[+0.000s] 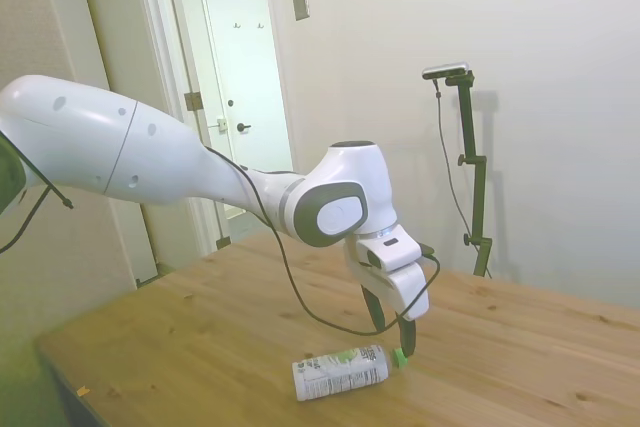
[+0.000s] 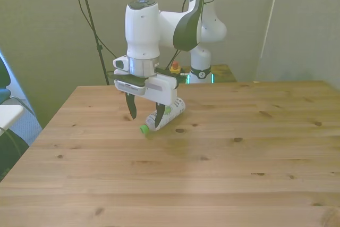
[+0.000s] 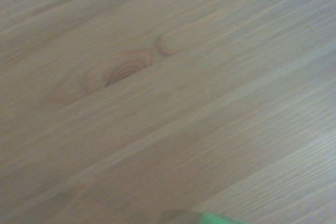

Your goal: Stand the water bottle

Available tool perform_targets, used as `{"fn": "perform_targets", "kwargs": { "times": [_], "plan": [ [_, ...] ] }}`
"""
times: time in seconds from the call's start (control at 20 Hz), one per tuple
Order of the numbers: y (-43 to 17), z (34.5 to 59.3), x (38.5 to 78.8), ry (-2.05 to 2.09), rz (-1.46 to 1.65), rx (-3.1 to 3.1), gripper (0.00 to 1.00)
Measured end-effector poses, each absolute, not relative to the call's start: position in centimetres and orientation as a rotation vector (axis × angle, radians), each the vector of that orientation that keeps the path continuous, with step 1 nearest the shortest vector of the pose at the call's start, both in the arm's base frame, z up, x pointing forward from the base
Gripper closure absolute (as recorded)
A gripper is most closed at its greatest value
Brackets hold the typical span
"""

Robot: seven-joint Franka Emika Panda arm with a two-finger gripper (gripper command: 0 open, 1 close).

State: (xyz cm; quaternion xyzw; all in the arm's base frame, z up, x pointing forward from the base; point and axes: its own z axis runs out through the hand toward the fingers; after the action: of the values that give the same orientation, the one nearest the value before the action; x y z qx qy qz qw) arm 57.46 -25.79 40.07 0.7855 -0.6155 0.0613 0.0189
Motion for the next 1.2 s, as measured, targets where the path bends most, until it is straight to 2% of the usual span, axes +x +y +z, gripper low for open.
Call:
{"fn": "perform_targets", "kwargs": {
  "times": [0.7, 0.75, 1.2],
  "plan": [
    [-26.3, 37.1, 57.6, -1.909, 0.123, 2.419, 0.00],
    [-26.3, 37.0, 57.6, -1.908, 0.121, 2.418, 1.00],
    [-26.3, 36.7, 57.6, -1.922, 0.113, 2.417, 1.00]
  ]
}}
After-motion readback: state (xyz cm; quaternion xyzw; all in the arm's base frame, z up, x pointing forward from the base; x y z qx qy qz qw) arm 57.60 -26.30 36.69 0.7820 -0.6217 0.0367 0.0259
